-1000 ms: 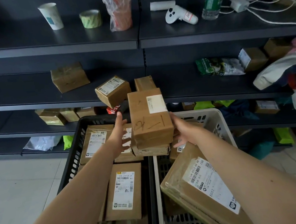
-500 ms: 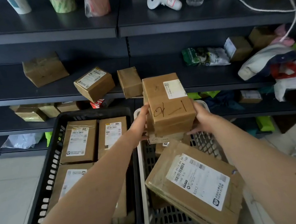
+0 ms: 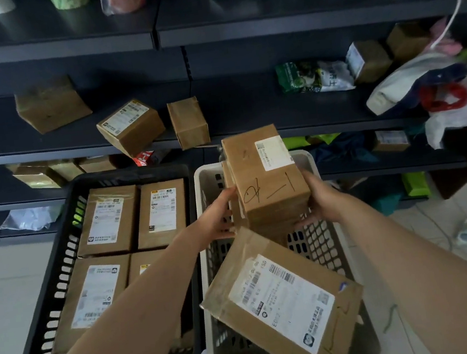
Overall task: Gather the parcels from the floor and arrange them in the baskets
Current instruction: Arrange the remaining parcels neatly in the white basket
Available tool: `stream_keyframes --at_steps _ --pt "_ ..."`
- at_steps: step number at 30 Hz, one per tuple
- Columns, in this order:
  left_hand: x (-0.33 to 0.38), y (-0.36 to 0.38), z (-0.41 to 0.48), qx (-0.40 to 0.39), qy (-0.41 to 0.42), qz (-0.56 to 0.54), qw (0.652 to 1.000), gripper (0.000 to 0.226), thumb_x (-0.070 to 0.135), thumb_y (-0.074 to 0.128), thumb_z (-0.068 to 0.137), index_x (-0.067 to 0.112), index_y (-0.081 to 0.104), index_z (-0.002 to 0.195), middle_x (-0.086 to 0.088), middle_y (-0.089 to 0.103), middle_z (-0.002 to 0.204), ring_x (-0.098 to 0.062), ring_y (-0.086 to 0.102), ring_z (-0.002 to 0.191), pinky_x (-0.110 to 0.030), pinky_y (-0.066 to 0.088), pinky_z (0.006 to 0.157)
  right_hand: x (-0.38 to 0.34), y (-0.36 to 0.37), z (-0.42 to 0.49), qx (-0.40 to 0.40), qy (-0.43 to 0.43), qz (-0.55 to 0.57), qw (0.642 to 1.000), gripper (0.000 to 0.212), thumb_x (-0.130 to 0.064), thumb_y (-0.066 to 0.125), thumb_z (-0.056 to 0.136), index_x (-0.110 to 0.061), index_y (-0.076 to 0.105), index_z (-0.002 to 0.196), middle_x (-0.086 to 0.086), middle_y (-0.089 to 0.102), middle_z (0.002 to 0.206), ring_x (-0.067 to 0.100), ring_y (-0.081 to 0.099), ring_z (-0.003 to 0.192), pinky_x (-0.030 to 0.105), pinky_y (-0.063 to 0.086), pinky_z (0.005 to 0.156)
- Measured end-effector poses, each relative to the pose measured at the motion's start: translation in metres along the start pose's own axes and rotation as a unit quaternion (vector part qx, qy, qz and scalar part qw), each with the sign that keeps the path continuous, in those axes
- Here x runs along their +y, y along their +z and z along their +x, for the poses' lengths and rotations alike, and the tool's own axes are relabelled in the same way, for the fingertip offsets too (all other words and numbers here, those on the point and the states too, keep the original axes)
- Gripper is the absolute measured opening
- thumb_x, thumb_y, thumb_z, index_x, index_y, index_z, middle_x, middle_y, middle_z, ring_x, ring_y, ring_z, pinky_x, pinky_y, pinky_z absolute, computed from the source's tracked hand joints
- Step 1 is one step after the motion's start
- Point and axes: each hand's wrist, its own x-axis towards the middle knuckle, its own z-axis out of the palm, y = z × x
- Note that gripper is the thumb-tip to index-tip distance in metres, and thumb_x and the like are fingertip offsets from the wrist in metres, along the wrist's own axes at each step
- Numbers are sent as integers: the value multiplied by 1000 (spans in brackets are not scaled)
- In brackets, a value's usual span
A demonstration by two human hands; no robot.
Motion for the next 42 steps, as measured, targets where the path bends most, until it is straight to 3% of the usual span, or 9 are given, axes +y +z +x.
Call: stream_keyframes --at_steps 10,15,20,24,29,33,36,39,42 --pt "-24 11 -18 68 -15 -55 996 63 69 29 95 30 36 144 -1 45 139 -33 50 126 -43 41 104 15 -1 -12 62 19 -5 998 64 -68 21 98 -26 47 139 13 56 129 36 53 120 58 46 99" --pt "-83 -20 -32 163 -108 -157 968 68 59 22 101 7 43 141 -15 54 129 -32 55 111 -44 43 99 44 -18 -23 132 104 -56 984 34 -35 36 102 -13 49 124 14 57 88 28 54 77 44 46 84" --pt "-112 -14 -58 154 -140 -216 954 56 43 34 104 -4 50 129 -23 54 117 -31 58 83 -38 47 65 64 -9 -38 26 137 -185 973 31 -26 41 101 -6 52 122 15 61 96 27 56 84 40 45 81" --pt "-117 2 -65 203 -104 -265 937 36 31 39 103 1 59 109 -18 60 95 -28 59 76 -37 47 68 66 5 -45 -91 104 -191 972 27 -28 55 98 -8 64 114 9 69 90 20 66 70 29 53 60" --pt "-154 30 -85 389 -74 -358 845 28 14 33 101 0 58 98 -10 59 82 -23 57 73 -29 45 68 66 13 -64 -167 70 -184 966 27 -19 45 103 -11 62 83 1 66 63 8 63 53 20 46 55" --pt "-158 74 -101 342 -110 -416 835 51 30 29 103 1 43 143 -15 67 109 -38 61 102 -41 45 95 63 16 -86 -159 28 -200 966 22 -8 32 106 -6 49 118 -1 52 90 15 55 79 13 39 54" --pt "-154 108 -102 220 -122 -444 860 66 59 33 98 8 63 127 -18 70 114 -42 63 111 -41 51 96 69 16 -98 -141 -4 -231 963 42 -6 29 106 9 31 145 13 59 110 21 51 89 25 37 73" --pt "-169 122 -90 176 -119 -478 852 98 91 30 73 16 66 126 -17 71 114 -41 63 113 -52 45 102 78 12 -100 -123 -31 -236 963 42 -8 30 106 9 31 145 25 37 151 31 40 137 31 34 102" --pt "-176 124 -85 163 -108 -474 859 97 94 29 70 18 71 115 -14 73 110 -36 65 109 -50 49 96 88 -1 -98 -115 -26 -204 972 42 -17 36 107 4 40 143 20 47 144 30 57 113 34 42 98"
